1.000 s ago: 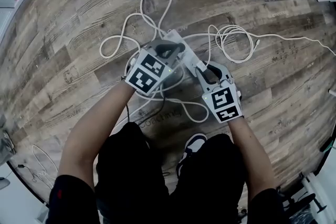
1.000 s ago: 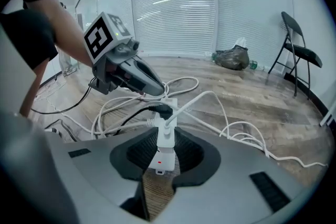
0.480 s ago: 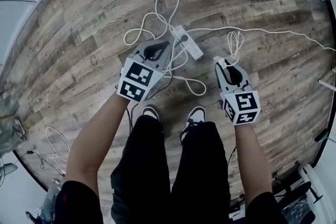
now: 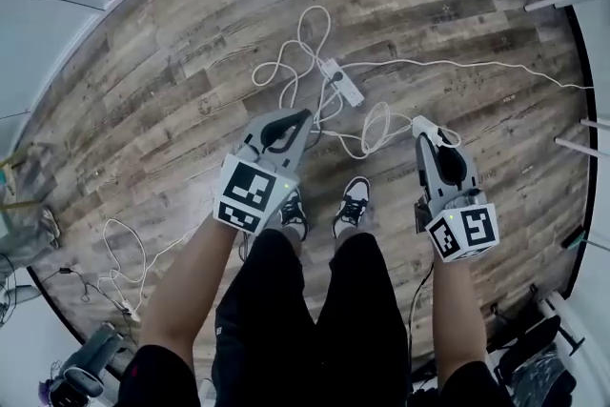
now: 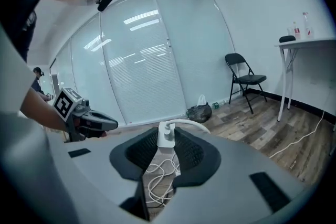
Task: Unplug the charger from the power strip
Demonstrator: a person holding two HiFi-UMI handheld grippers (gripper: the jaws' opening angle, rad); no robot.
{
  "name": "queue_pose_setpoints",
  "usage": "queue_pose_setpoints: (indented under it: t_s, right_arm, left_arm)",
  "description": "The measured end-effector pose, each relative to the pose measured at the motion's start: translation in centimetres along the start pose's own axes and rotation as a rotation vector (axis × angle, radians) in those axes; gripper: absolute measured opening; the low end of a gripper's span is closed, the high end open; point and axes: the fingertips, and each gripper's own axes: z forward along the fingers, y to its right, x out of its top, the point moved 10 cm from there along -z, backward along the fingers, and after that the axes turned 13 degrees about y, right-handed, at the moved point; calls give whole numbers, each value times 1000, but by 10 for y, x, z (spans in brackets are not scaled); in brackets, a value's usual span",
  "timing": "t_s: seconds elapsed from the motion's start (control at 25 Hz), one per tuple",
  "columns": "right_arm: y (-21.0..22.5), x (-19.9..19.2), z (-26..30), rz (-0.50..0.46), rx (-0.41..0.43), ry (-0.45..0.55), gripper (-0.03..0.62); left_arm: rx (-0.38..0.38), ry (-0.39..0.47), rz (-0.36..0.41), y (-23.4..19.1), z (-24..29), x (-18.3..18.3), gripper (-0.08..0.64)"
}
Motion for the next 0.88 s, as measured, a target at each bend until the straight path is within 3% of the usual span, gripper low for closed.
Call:
queue_pose_setpoints:
  t_s: [0.2, 0.48, 0.64, 0.88]
  right_arm:
    - [-72, 101, -39, -99, 52, 4, 107]
    - [-146, 231, -96, -58, -12, 77, 107]
    - [-169, 294, -123, -67, -18, 135, 107]
    - [-181, 360, -157, -91, 61, 173, 107]
  left_arm:
    - [52, 80, -34, 18, -86, 99, 18]
    - [128, 191, -64, 39, -211, 226, 18]
    - [146, 245, -64, 59, -262, 278, 18]
    - [187, 284, -52, 105, -299, 333, 18]
